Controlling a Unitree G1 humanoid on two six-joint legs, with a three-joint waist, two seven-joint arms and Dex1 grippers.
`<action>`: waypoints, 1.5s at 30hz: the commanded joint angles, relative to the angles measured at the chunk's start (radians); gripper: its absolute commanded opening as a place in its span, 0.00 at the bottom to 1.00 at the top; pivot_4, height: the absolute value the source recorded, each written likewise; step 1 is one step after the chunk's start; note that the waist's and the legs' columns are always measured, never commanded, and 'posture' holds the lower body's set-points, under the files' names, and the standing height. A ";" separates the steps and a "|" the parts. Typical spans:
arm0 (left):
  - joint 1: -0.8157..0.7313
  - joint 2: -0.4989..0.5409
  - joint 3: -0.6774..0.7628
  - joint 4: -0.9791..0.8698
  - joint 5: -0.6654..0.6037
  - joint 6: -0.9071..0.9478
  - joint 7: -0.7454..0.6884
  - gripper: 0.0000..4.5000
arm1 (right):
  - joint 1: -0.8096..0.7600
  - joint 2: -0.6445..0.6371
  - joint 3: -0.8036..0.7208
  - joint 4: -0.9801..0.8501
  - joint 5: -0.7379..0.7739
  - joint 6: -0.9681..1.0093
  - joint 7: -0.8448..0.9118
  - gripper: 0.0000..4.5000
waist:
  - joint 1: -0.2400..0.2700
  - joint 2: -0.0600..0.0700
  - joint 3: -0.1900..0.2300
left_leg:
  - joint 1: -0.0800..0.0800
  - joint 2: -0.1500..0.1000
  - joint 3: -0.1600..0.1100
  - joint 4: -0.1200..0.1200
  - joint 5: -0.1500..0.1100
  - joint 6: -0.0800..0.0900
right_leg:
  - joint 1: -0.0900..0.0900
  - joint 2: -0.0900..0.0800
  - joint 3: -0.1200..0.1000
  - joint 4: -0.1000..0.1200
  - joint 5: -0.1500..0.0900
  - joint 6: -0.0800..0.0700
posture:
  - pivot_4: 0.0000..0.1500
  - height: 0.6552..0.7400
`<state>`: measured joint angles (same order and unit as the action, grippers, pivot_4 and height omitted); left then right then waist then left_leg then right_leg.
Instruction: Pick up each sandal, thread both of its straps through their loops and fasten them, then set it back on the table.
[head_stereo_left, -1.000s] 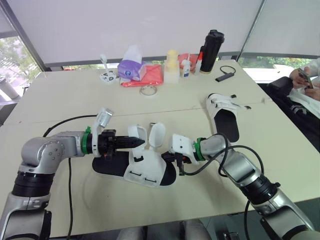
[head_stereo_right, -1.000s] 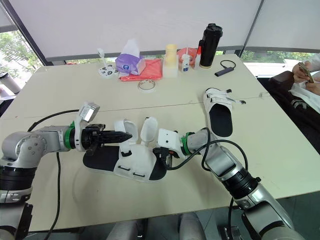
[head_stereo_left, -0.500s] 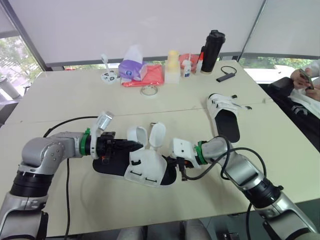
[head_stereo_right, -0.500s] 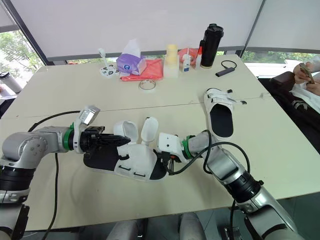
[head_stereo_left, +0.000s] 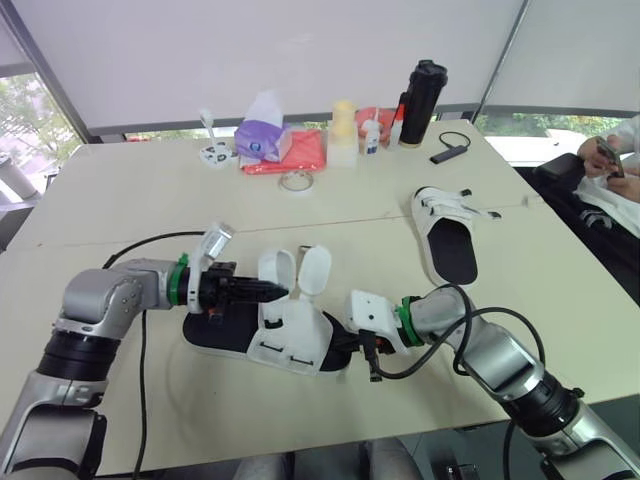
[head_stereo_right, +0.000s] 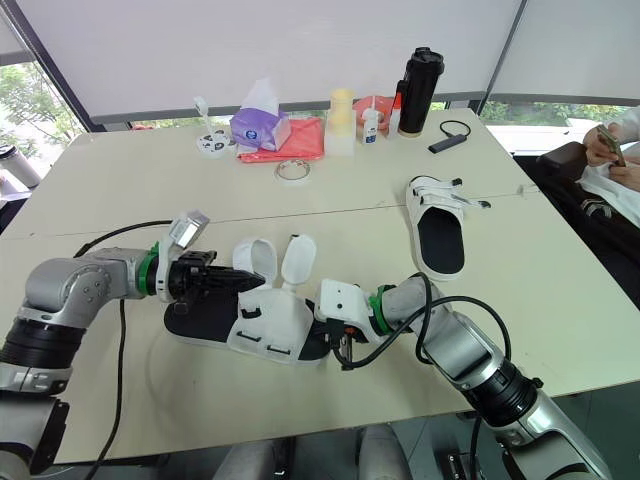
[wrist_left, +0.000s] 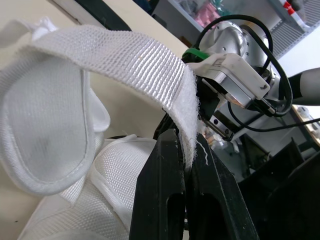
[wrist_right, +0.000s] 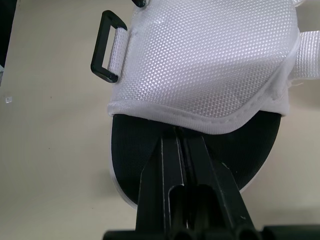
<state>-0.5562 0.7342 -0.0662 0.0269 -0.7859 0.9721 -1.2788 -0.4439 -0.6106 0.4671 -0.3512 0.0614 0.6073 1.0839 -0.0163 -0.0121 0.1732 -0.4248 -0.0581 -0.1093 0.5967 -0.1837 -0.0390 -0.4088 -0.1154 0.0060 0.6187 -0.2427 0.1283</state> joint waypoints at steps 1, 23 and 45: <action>-0.020 0.001 -0.007 -0.013 0.008 -0.013 -0.030 0.01 | 0.019 -0.019 0.037 -0.004 -0.007 0.003 0.008 0.00 | 0.000 0.000 0.000 | 0.000 0.000 0.000 0.000 0.000 0.000 | 0.000 0.000 0.000 0.000 0.000 0.000 | 1.00 1.00; -0.017 -0.002 -0.131 0.069 0.135 -0.103 -0.182 0.01 | 0.013 -0.034 0.044 -0.025 -0.001 0.017 0.011 0.00 | 0.002 0.000 0.000 | 0.001 0.000 0.000 0.000 0.000 0.000 | 0.001 0.000 0.000 0.000 0.000 0.000 | 1.00 1.00; -0.109 -0.056 -0.180 0.180 0.265 -0.277 -0.308 0.01 | 0.006 -0.032 0.048 -0.014 -0.007 0.007 0.000 0.00 | 0.001 0.000 0.000 | 0.001 0.000 0.000 0.000 0.000 0.000 | 0.001 0.000 0.000 0.001 0.001 0.001 | 1.00 1.00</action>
<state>-0.6405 0.6824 -0.2591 0.2030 -0.5242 0.7094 -1.5797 -0.4486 -0.6378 0.4900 -0.3692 0.0604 0.6037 1.0830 -0.0154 -0.0123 0.1729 -0.4238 -0.0581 -0.1093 0.5971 -0.1835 -0.0387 -0.4075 -0.1153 0.0058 0.6197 -0.2417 0.1303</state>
